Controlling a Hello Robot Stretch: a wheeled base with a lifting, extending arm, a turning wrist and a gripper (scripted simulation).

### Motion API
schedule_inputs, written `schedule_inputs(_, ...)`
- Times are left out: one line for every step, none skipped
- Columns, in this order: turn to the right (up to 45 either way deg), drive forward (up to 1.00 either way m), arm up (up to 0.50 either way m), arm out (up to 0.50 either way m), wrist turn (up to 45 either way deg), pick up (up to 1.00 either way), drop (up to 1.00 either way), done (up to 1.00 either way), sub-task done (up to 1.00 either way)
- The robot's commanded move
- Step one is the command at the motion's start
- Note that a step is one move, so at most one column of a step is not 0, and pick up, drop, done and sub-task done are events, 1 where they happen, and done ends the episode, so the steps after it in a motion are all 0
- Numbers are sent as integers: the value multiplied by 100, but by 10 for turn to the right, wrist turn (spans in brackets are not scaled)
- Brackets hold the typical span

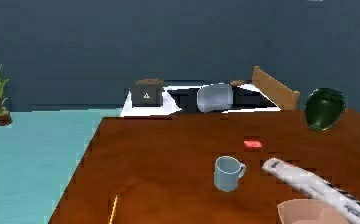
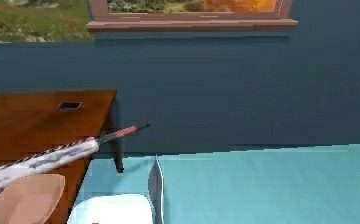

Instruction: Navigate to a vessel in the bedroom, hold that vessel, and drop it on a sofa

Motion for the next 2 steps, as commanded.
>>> schedule_inputs(-450, 0, 0, 0, 0, 0, 0, 0, 0)
schedule_inputs(-240, 0, 0, 0, 0, 0, 0, 0, 0)
